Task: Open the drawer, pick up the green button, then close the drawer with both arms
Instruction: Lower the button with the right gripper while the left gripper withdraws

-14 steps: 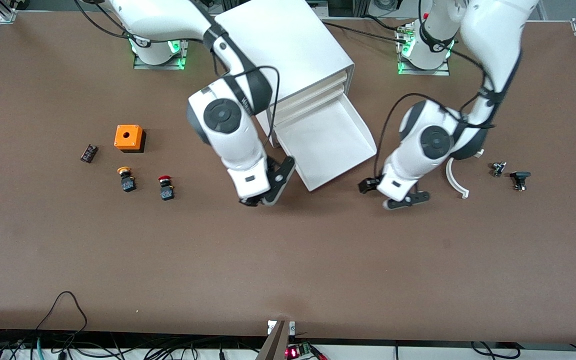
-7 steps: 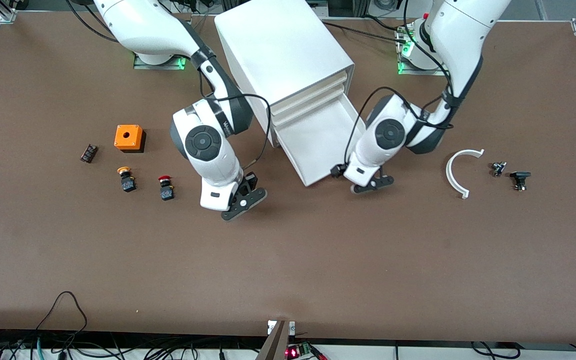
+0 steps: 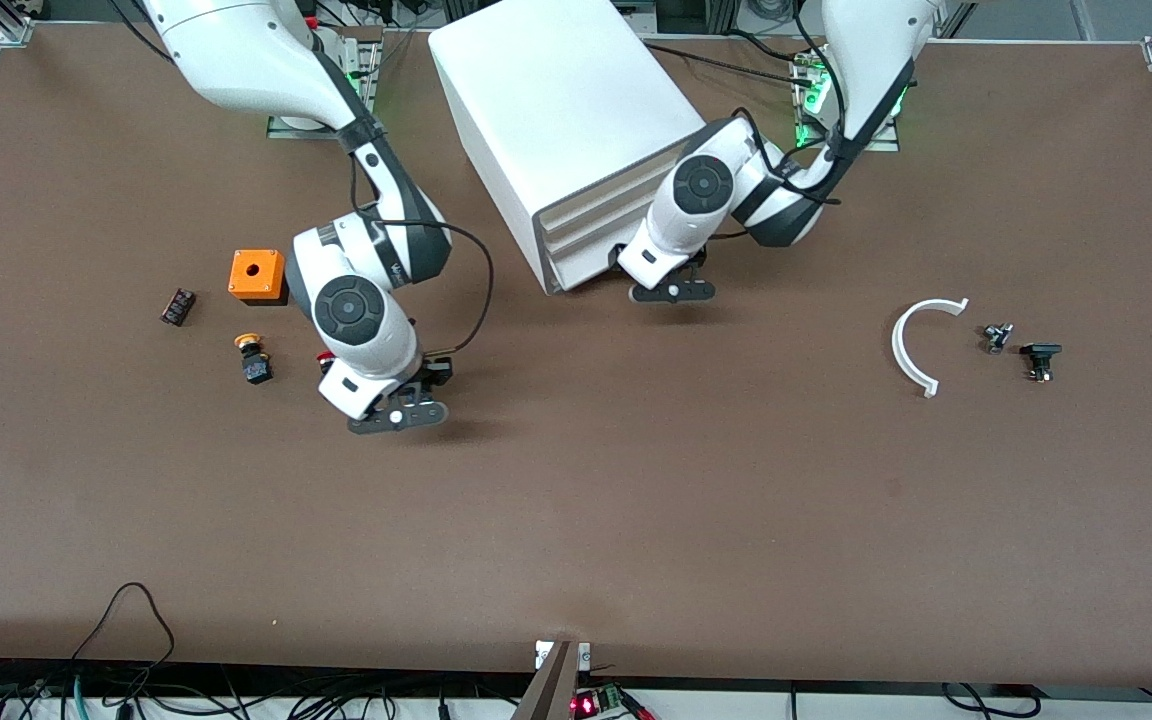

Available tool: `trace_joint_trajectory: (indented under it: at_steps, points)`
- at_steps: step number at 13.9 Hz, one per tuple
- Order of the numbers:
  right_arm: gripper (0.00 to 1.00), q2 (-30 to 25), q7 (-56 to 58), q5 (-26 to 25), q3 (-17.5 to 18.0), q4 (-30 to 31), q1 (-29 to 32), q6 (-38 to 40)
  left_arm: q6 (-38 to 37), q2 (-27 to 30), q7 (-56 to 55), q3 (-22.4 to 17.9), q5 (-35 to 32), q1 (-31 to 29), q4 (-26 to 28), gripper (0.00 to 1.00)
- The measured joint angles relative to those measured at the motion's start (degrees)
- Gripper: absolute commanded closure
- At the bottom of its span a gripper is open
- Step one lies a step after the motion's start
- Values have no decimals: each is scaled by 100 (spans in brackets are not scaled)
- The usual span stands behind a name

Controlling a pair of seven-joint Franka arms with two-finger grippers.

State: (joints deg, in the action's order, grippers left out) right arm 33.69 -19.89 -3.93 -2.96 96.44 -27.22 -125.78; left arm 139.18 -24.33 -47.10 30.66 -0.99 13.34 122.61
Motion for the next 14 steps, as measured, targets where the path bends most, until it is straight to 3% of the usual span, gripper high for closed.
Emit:
trace_joint_trajectory:
  at_steps: [4, 7, 8, 9, 10, 12, 14]
  points:
    - [64, -225, -993, -165, 18, 692, 67, -315, -95, 83, -22, 188, 0, -76, 78, 0]
    - [58, -295, -1435, -171, 57, 1155, 62, -685, 174, 270, -22, 163, -2, -814, -28, 0]
    - [51, -311, -1479, -171, 63, 1322, 62, -901, 235, 439, -6, 156, -4, -1188, -115, 0]
    - [18, -320, -1506, -172, 65, 1473, 62, -1102, 240, 669, 14, 148, -6, -1575, -210, 0]
    - [0, -321, -1541, -172, 66, 1583, 62, -1239, 230, 934, 51, 146, -8, -1928, -284, 0]
    - [0, -337, -1781, -172, 66, 1624, 65, -1343, -33, 1555, 528, 106, -17, -2440, -341, 0]
    - [0, -473, -2038, -172, 64, 1431, 67, -1122, -874, 2160, 1487, -185, -17, -2532, -492, 0]
